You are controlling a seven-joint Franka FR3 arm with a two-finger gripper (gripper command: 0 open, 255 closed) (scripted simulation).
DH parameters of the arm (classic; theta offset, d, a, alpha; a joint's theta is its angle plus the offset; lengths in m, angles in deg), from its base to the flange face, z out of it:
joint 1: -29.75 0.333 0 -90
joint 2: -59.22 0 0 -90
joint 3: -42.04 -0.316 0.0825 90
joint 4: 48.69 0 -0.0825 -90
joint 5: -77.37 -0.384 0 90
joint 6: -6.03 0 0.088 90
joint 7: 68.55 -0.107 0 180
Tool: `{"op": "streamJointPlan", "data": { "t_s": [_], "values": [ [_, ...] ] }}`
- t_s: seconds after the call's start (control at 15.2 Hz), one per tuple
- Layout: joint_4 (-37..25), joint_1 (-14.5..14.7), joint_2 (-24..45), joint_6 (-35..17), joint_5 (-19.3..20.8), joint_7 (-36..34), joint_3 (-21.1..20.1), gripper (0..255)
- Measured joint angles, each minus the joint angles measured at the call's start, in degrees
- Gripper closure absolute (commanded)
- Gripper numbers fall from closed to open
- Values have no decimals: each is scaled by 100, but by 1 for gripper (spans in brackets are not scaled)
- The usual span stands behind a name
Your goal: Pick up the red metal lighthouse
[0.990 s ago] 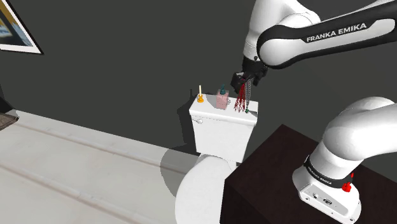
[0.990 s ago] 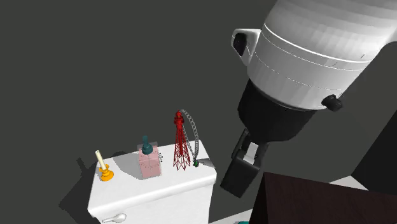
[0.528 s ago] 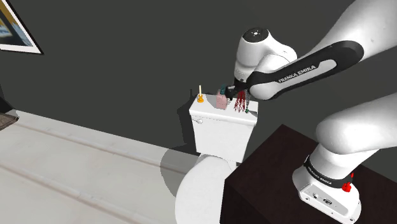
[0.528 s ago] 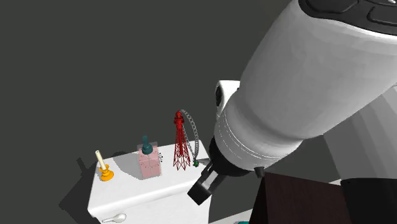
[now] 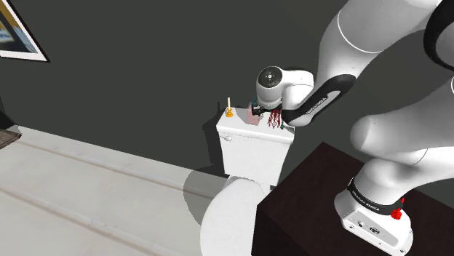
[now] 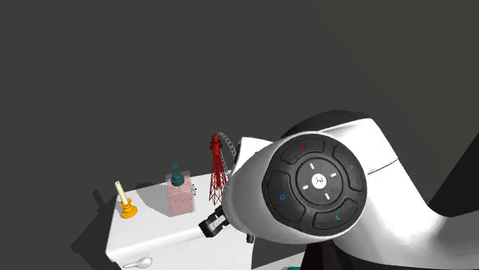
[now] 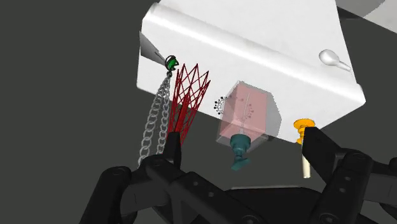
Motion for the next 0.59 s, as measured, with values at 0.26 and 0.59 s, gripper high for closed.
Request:
{"op": "streamJointPlan", "data": {
  "t_s": [0.26,0.59],
  "values": [
    [-568,-2823,-765,-677,737,-1555,-2447,0],
    [-1275,-4378,-2289,-1179,382,-2557,-3710,0]
  ]
}}
